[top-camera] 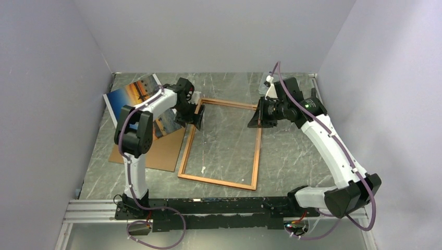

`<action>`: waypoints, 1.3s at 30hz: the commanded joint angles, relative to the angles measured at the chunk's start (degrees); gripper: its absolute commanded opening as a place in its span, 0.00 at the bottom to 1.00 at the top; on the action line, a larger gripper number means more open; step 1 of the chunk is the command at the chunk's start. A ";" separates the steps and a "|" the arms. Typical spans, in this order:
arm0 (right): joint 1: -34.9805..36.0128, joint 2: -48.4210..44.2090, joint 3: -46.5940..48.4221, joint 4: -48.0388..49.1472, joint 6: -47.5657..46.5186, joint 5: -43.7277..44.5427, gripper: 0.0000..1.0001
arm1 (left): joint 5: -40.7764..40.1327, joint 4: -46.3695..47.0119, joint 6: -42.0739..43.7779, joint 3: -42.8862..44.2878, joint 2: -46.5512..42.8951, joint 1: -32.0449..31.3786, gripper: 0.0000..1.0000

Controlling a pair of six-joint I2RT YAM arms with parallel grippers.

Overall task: Put the photo into the frame
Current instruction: Place the photo frame item in the photo frame.

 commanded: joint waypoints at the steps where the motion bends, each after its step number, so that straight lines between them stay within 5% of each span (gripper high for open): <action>1: -0.03 1.32 7.05 2.18 -0.32 -2.33 0.00 | 7.79 -7.92 2.00 6.93 -8.68 3.89 0.92; 7: 2.04 3.91 12.70 2.76 1.75 -4.30 0.00 | 14.26 -10.09 5.55 8.77 -17.99 10.05 0.94; 14: 8.41 5.21 17.84 9.32 6.87 -5.95 0.00 | 11.57 -11.55 7.06 6.45 -23.71 16.18 0.95; 21: 7.95 -3.19 -0.44 23.94 11.24 -4.56 0.00 | 8.81 -9.70 8.55 -1.02 -26.28 25.74 0.95; 28: 7.80 -10.98 -22.25 31.06 13.78 4.62 0.00 | 9.54 -13.74 11.13 -3.80 -24.58 26.62 0.95; 39: 7.76 -15.93 -31.78 24.85 15.62 13.28 0.00 | 9.77 -13.03 14.93 -7.64 -24.43 26.78 0.95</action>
